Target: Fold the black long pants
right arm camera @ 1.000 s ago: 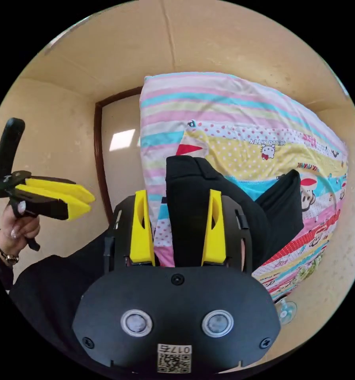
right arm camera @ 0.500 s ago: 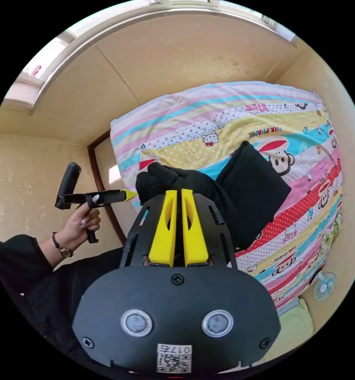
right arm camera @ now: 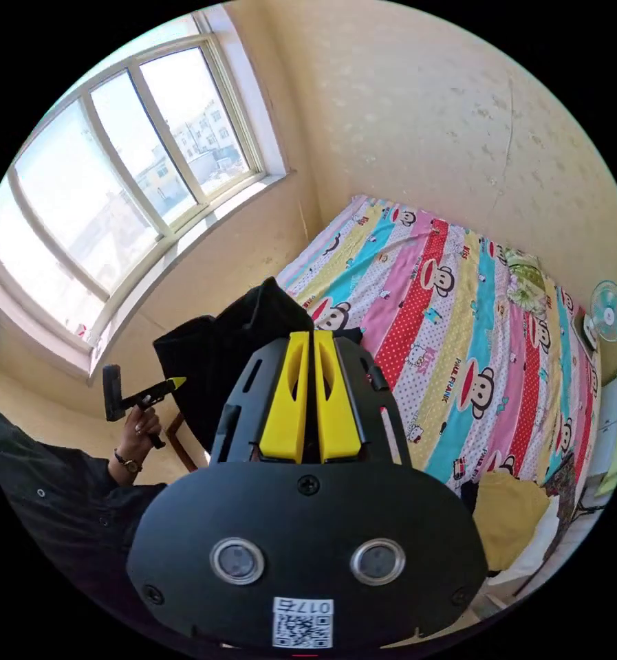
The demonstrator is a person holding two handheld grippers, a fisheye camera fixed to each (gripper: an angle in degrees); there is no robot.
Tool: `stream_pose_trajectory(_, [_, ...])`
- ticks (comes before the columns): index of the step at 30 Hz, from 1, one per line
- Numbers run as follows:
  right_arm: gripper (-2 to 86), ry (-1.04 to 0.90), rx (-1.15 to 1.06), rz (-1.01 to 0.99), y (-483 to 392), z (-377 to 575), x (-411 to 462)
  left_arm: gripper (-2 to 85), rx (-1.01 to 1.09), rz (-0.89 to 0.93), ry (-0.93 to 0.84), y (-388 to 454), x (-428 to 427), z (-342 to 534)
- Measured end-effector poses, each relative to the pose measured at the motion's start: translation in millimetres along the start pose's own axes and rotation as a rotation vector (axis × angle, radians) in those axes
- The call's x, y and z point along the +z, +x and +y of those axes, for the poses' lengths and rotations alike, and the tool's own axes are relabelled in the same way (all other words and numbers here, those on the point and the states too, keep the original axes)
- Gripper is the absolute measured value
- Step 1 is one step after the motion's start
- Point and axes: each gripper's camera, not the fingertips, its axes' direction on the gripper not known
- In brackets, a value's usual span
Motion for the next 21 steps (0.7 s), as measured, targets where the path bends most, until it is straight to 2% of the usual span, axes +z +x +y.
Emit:
stream_pose_trajectory(5, [1.1,0.399,0.022,-0.062,24,56,-163,2.8,0.322,0.044,0.211,144,-31,8])
stream_pose_trajectory(9, [1.1,0.680,-0.036,-0.011,16,108,-275,2.7,0.560,0.126,0.436,248,-57,28])
stream_pose_trajectory(14, [1.2,0.937,-0.174,-0.104,0,146,-358,2.9,0.670,0.238,0.648,320,-87,53])
stream_pose_trajectory(21, [1.3,1.164,-0.347,-0.044,-19,153,-439,3.0,0.800,0.201,0.792,402,-110,82])
